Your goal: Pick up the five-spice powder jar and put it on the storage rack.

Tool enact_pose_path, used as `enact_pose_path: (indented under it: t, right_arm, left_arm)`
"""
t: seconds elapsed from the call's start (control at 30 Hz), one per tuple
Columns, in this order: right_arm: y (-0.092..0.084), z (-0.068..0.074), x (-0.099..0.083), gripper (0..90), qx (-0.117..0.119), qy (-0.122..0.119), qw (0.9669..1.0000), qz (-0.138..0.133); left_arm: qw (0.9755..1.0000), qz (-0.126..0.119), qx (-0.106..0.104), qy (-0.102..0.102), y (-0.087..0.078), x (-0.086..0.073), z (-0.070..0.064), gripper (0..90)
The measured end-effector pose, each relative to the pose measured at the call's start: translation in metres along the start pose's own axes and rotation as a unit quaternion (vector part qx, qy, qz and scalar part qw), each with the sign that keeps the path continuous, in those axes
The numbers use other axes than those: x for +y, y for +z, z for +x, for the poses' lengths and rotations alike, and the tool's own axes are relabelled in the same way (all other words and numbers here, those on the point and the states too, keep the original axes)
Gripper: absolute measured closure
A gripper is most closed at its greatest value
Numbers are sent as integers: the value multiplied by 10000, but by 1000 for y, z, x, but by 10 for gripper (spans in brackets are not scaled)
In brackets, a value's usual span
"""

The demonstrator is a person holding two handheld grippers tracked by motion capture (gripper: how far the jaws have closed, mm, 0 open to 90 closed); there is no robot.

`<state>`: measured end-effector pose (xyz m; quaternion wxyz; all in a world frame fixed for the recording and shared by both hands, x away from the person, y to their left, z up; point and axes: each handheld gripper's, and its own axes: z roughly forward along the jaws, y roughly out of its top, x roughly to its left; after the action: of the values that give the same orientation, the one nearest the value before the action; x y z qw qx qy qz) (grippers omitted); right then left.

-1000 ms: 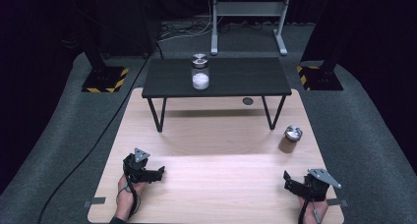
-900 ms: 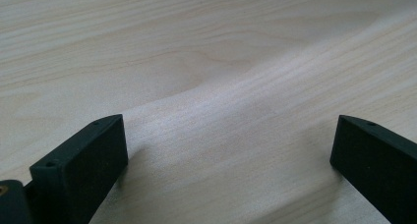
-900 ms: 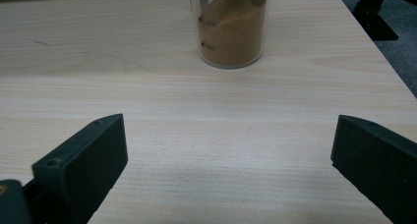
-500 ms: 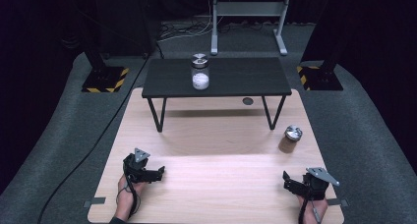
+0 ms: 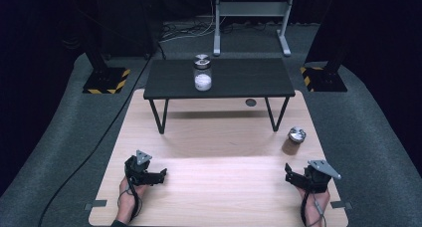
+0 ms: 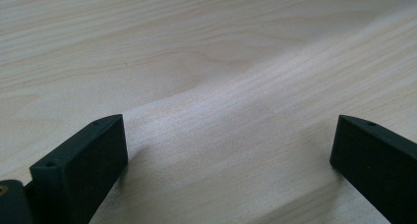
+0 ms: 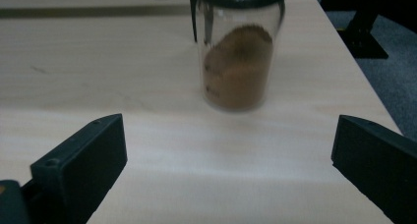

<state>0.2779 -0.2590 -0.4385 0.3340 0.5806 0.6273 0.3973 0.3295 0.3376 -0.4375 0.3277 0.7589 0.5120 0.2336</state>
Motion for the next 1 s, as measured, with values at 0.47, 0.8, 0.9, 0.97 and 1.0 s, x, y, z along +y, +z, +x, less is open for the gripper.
enact_pose_path:
  t: [0.47,0.8,0.9,0.97,1.0]
  right_arm:
    - [73,-4,29,0,-28,-133,9997,-217]
    - [91,-4,25,0,30,-201,9993,-312]
    - [94,8,23,290,-376,40,9988,-317]
    - [95,10,21,292,-425,81,9985,-323]
    - [95,10,22,292,-419,68,9986,-313]
  left_arm:
    - [10000,0,7,-5,0,0,0,4]
    - [10000,-6,1,-22,0,0,0,4]
    - [10000,1,7,-24,0,0,0,4]
    - [10000,9,15,-27,0,0,0,4]
    - [10000,1,17,-49,0,0,0,4]
